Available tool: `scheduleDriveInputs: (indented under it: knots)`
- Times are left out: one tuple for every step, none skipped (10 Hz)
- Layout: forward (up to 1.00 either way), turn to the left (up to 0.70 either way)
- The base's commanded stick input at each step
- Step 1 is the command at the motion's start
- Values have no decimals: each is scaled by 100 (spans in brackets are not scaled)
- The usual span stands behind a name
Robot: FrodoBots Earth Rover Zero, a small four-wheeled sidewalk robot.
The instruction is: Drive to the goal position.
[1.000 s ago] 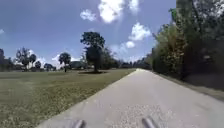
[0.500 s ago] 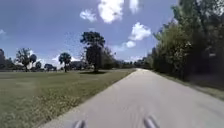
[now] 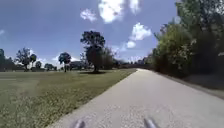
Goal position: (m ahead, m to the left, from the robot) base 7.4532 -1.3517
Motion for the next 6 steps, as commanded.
scheduleDriveInputs:
  knots:
    - [50,-50]
    - [50,-50]
    - [50,-21]
    - [50,0]
    - [50,0]
    - [50,0]
